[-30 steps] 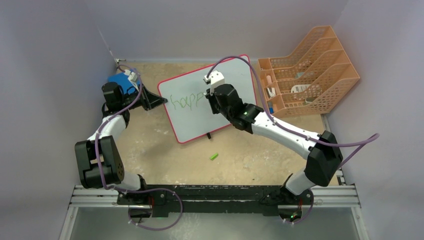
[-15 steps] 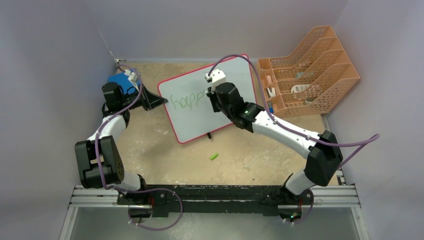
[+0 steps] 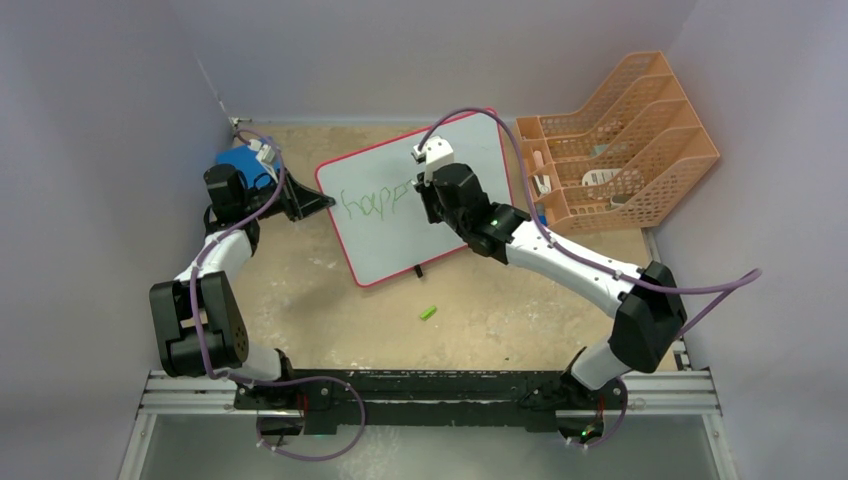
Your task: Write a sentence on the whiteboard
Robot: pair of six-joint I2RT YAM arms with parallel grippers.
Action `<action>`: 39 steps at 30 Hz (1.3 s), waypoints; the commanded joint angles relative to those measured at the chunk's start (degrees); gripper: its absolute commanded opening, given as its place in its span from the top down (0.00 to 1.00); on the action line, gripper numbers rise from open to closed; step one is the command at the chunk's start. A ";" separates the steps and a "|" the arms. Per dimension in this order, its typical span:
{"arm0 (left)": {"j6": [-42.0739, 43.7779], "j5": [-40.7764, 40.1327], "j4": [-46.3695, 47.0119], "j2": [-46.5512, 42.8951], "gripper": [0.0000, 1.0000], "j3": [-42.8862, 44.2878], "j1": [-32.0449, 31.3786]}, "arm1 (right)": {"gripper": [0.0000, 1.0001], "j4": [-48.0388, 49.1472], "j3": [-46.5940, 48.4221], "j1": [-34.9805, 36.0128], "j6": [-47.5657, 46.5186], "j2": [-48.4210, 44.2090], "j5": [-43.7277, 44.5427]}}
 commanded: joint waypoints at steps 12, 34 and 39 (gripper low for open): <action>2.77 0.17 0.05 -1.17 1.00 1.31 -0.91 | 1.00 -0.36 -1.14 -0.62 0.53 -2.60 0.14; 2.86 0.21 -0.02 -1.13 1.00 1.25 -0.91 | 1.00 -2.53 -2.35 -0.63 0.81 -2.84 -0.18; 2.86 0.26 -0.04 -1.21 1.00 1.32 -0.91 | 1.00 -2.46 -2.03 -0.62 0.85 -2.86 2.03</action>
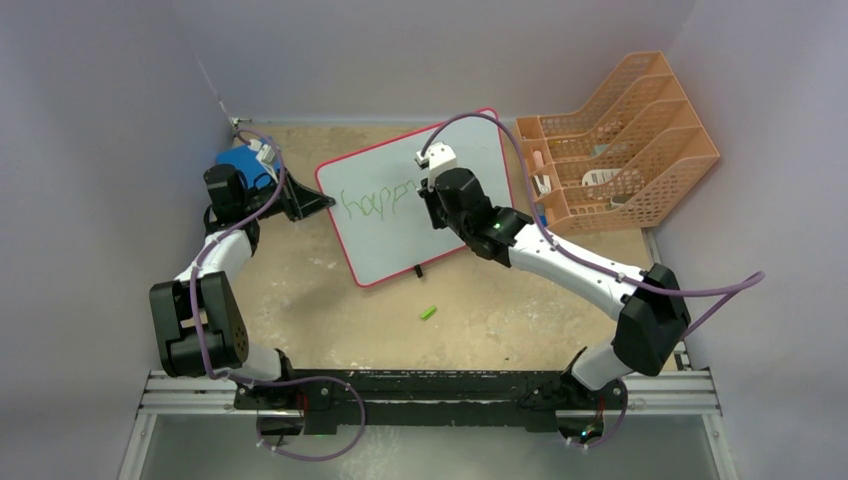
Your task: Write a sentence on the whiteboard
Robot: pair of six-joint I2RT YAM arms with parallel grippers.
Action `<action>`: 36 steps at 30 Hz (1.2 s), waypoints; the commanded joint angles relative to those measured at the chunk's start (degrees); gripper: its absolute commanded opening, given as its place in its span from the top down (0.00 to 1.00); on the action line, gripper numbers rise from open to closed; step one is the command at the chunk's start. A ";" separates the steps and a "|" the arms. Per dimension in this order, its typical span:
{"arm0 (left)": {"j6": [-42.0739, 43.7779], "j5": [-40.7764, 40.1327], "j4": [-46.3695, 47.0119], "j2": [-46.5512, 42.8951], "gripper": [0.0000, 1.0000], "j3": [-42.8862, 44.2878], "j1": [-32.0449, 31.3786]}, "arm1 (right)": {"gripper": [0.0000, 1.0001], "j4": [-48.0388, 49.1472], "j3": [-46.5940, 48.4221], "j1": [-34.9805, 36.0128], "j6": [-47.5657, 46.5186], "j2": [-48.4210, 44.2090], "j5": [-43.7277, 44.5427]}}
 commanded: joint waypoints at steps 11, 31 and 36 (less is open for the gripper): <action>2.94 0.18 -0.02 -1.28 1.00 1.33 -0.91 | 1.00 -0.04 1.55 -1.14 0.96 -1.81 4.34; 2.77 0.24 0.16 -1.20 1.00 1.29 -0.91 | 1.00 1.59 4.75 -1.23 -0.71 -0.81 4.47; 2.73 0.24 0.16 -1.20 1.00 1.29 -0.91 | 1.00 1.08 4.86 -1.26 -0.72 -0.32 3.71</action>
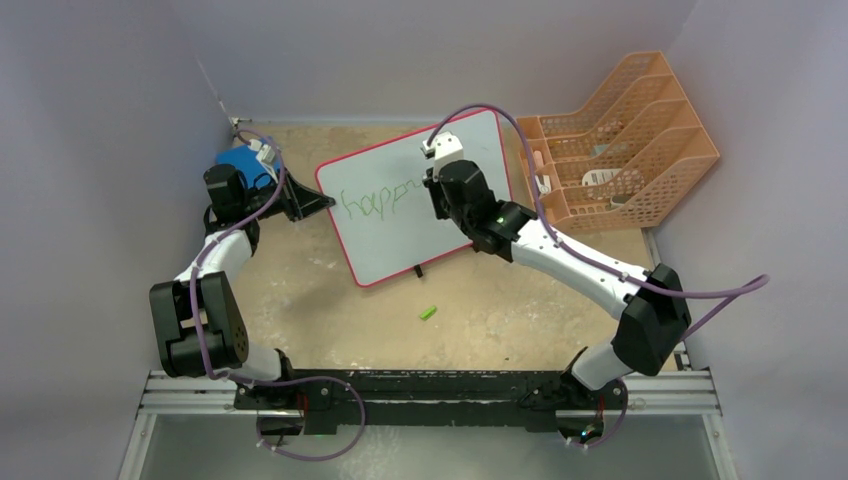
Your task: Write a sentence on the whiteboard
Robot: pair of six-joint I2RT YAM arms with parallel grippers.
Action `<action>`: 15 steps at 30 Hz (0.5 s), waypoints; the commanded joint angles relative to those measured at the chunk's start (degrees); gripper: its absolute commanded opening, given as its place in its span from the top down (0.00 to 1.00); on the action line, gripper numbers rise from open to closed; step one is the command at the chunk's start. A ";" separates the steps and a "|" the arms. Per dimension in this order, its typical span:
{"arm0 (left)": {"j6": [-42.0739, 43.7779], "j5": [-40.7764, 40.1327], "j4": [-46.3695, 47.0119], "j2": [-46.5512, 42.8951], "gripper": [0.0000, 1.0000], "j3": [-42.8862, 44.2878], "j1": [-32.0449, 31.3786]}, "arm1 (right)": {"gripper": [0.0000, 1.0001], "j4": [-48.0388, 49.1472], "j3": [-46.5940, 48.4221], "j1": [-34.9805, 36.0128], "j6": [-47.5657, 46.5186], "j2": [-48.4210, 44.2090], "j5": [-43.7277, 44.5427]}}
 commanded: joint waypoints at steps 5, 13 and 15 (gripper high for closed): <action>2.70 0.08 0.14 -1.15 1.00 1.27 -0.91 | 1.00 1.13 2.42 -0.18 -0.41 0.18 0.42; 2.73 0.09 0.14 -1.24 1.00 1.27 -0.91 | 1.00 0.25 2.29 -0.21 -0.22 1.02 0.32; 2.75 0.16 0.14 -1.26 1.00 1.26 -0.91 | 1.00 -0.26 2.27 -0.22 -0.04 1.02 -0.07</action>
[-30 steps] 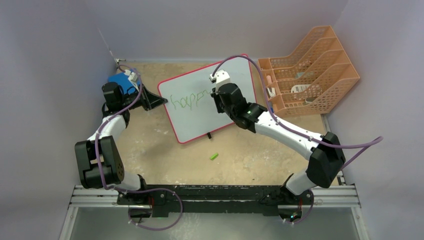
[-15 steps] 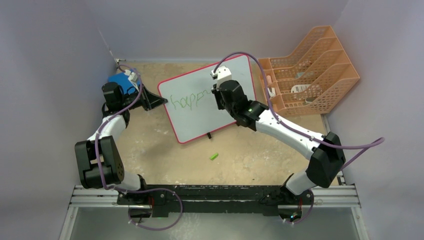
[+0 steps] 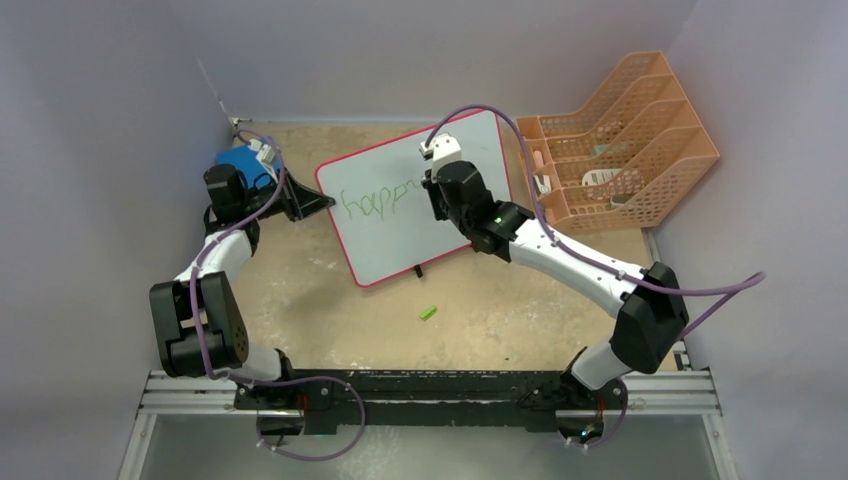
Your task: Write a sentence on the whiteboard
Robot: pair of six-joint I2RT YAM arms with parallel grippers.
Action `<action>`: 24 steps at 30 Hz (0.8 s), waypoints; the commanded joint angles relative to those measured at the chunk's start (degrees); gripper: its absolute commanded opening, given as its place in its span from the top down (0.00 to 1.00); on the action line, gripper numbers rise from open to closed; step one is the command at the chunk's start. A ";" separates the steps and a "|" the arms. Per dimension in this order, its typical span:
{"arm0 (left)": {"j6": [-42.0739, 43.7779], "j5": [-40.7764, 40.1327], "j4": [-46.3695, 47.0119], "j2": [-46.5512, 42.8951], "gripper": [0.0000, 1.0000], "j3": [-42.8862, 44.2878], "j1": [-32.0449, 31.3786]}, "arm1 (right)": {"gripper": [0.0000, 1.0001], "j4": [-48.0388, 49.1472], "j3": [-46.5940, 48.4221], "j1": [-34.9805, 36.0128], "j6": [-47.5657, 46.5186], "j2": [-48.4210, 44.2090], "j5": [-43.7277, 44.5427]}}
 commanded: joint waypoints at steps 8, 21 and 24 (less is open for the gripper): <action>2.64 0.21 0.16 -1.24 1.00 1.28 -0.91 | 1.00 -2.36 1.53 -0.18 1.08 -0.48 -1.40; 2.68 0.15 0.16 -1.24 1.00 1.27 -0.91 | 1.00 -3.38 0.25 -0.18 1.94 -0.82 -1.38; 2.68 0.23 0.25 -1.24 1.00 1.31 -0.91 | 1.00 -3.65 0.02 -0.18 1.96 -0.84 -1.92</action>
